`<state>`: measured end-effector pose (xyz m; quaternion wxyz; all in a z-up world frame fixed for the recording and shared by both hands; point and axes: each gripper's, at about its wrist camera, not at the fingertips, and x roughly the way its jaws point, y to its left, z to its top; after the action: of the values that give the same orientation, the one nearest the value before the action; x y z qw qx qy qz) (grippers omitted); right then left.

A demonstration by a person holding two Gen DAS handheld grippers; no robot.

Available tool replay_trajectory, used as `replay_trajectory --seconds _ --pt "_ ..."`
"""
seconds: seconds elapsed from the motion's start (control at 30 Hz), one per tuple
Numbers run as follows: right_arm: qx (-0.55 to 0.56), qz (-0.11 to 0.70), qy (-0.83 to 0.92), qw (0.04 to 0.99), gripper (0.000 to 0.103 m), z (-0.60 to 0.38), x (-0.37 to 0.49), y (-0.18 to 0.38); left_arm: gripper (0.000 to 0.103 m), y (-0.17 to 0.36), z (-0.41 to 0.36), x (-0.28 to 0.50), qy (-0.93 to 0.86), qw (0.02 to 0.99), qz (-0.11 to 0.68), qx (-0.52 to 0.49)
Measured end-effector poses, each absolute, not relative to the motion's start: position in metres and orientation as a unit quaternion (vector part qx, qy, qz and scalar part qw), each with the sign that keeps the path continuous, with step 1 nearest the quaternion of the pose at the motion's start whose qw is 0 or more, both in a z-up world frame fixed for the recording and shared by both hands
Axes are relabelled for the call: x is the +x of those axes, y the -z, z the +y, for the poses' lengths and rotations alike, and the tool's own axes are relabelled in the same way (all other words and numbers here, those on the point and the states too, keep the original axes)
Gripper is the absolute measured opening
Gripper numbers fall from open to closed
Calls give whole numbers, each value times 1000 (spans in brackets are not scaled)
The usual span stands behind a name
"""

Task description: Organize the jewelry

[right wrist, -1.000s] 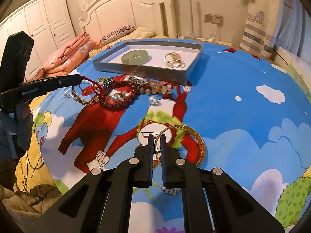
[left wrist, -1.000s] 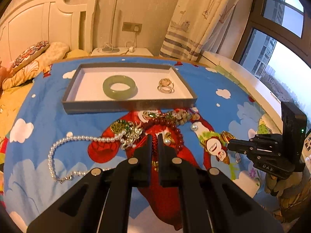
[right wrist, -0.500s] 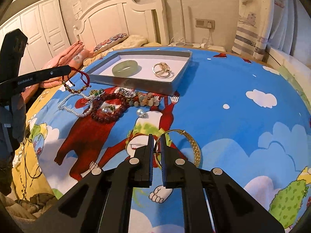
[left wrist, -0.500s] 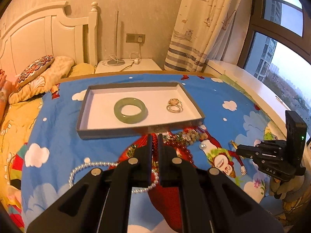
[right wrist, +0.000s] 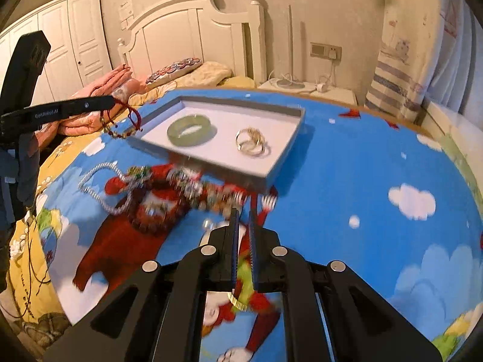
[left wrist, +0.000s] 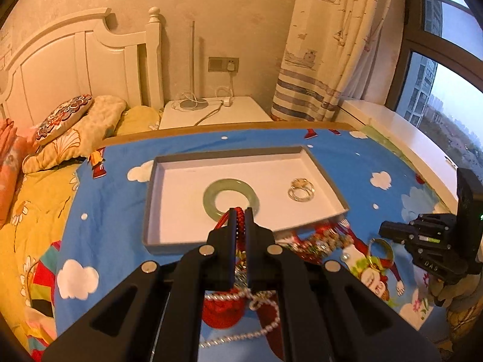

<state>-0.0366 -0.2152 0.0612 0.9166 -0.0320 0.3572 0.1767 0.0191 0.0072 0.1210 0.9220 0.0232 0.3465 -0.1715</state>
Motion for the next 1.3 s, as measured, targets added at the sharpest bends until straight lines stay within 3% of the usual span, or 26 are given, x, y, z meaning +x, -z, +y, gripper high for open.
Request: replay_trajectory --seconds 0.47,0.8,1.13,1.2,1.23,1.3 --pt "-58 340 -200 917 7 -177 43 -85 5 -111 18 82 138 917 370 50" --pt "-60 360 -213 907 7 -148 100 -72 5 -99 31 126 119 912 389 59" --pt "-23 362 -219 906 8 -203 48 -89 5 -110 39 100 141 921 363 37" --pt "-19 377 -233 896 10 -215 26 -84 5 -116 35 84 151 923 351 39" --pt "-21 388 -233 892 16 -220 12 -79 5 -120 31 74 157 925 344 43" --pt "-29 410 -224 884 43 -228 -17 -65 5 -125 28 59 168 926 335 45"
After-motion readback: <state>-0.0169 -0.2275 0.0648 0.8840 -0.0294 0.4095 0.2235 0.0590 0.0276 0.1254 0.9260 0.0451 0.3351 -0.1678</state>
